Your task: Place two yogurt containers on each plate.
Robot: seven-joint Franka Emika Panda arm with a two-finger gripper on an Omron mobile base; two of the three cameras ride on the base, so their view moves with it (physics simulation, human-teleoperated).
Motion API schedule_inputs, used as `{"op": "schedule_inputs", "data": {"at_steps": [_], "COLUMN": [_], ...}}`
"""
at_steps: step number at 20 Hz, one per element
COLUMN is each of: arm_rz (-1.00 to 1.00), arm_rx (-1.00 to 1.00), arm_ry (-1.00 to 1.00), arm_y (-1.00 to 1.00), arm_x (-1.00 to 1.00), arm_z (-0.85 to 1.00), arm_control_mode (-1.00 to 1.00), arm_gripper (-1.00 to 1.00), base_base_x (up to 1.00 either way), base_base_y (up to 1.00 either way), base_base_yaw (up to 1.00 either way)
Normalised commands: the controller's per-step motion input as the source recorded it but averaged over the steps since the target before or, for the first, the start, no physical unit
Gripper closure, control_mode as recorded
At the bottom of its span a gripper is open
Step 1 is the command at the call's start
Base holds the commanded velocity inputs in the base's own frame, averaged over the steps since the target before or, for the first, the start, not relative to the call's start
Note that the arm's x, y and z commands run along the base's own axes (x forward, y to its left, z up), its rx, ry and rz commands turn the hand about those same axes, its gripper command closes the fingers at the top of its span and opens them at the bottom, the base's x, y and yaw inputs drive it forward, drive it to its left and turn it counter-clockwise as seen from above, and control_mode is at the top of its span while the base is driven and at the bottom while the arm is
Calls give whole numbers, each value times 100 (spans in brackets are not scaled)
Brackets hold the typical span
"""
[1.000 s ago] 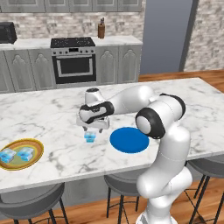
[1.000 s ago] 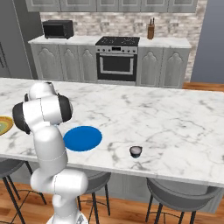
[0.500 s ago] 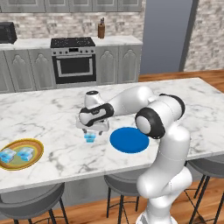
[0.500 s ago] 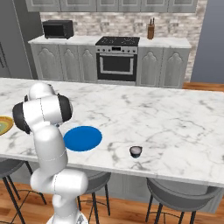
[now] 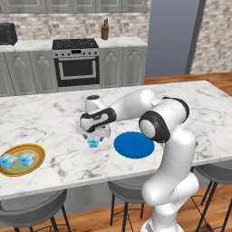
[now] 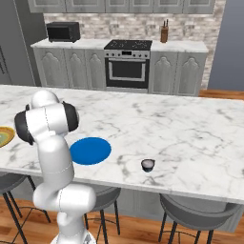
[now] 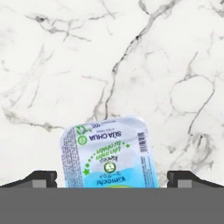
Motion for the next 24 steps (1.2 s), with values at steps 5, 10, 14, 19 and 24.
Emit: {"op": "schedule_inputs", "data": {"at_steps": [5, 10, 14, 19, 24], "arm_rz": [0, 3, 7, 8, 9], "arm_rx": [0, 0, 0, 0, 0], "arm_ry": [0, 0, 0, 0, 0], "arm_y": [2, 0, 5, 14, 7], "arm_x": [0, 0, 0, 1, 1], "arm_z": [-12, -15, -11, -11, -16], "arm_control_mode": [-100, -100, -100, -100, -100], "arm_gripper": [-100, -100, -100, -100, -100], "base_base_x": [0, 0, 0, 0, 0], "base_base_y": [0, 0, 0, 0, 0], "base_base_yaw": [0, 0, 0, 0, 0]}}
